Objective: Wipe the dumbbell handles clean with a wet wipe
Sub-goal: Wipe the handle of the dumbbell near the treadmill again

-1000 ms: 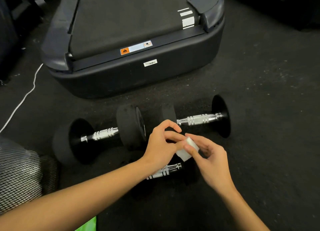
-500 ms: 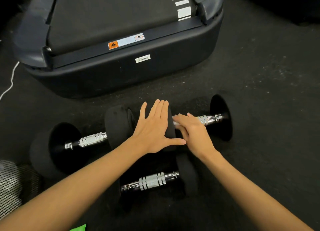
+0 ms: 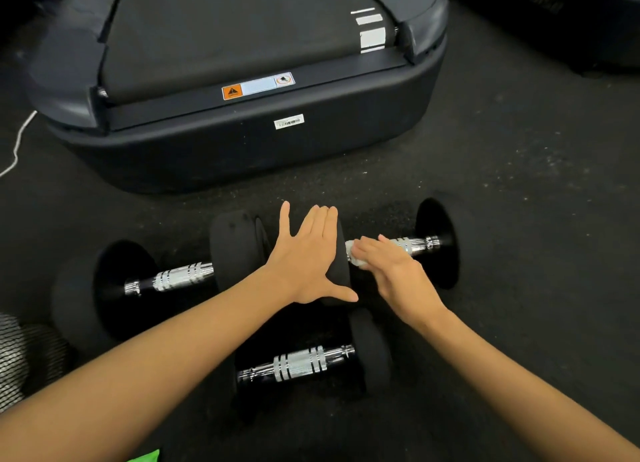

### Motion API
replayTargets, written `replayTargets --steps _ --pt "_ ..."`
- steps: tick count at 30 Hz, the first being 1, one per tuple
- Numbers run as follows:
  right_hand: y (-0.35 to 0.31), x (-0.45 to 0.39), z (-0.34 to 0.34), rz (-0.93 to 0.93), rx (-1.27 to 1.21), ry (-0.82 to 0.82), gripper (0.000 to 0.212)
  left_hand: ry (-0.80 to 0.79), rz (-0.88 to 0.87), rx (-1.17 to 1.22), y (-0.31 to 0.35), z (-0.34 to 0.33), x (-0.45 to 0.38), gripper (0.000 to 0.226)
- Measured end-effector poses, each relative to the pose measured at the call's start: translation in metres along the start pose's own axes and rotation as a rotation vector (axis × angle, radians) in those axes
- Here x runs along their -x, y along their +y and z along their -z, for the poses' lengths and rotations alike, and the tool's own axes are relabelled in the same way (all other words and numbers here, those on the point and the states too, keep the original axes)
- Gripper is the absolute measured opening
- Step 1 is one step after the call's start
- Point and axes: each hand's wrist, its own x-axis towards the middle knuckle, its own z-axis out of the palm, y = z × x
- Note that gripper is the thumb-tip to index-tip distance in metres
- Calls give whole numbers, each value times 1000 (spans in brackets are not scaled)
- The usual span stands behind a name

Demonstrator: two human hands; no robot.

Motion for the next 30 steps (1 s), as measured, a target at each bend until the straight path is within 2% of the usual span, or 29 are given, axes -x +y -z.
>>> replayTargets --steps 4,9,15,18,21,25,27,30 --pt "-2 -20 -4 -136 -39 8 24 40 -12 -53 1 0 2 134" --pt "-17 6 -6 -40 -98 82 39 48 -2 -43 1 -2 1 132" --pt "-16 -7 -13 -148 -115 138 28 33 20 -26 2 -4 0 132" --pt "-15 8 -16 -78 -115 114 36 34 29 -30 3 -5 1 133" --pt "-2 11 -3 -34 -69 149 35 39 31 -45 4 -5 1 132" --pt "-10 -19 1 -122 -15 38 17 67 40 -86 5 -6 2 133" --pt "-14 -30 -2 -162 -15 -58 19 85 39 -106 6 -6 3 133" --pt "-9 -24 -1 -113 -106 -88 22 103 38 -98 7 -7 5 133"
